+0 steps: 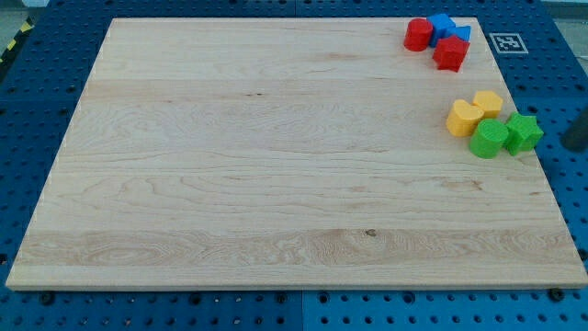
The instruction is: Push the green star vertically below the green circle
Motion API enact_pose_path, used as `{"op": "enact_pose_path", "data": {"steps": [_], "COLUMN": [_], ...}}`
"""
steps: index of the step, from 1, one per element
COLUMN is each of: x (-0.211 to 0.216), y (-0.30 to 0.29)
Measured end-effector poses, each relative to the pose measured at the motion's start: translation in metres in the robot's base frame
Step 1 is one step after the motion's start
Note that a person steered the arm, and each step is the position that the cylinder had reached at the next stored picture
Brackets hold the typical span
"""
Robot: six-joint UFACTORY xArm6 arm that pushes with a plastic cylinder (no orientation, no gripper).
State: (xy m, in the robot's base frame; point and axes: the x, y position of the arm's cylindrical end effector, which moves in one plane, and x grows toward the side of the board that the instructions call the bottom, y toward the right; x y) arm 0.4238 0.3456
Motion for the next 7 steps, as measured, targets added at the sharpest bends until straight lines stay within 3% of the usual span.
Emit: {"op": "enact_pose_path", "data": {"steps": [1, 3, 7], "x": [-0.039, -0.039, -0.010], "y": [-0.001, -0.057, -0.055]}}
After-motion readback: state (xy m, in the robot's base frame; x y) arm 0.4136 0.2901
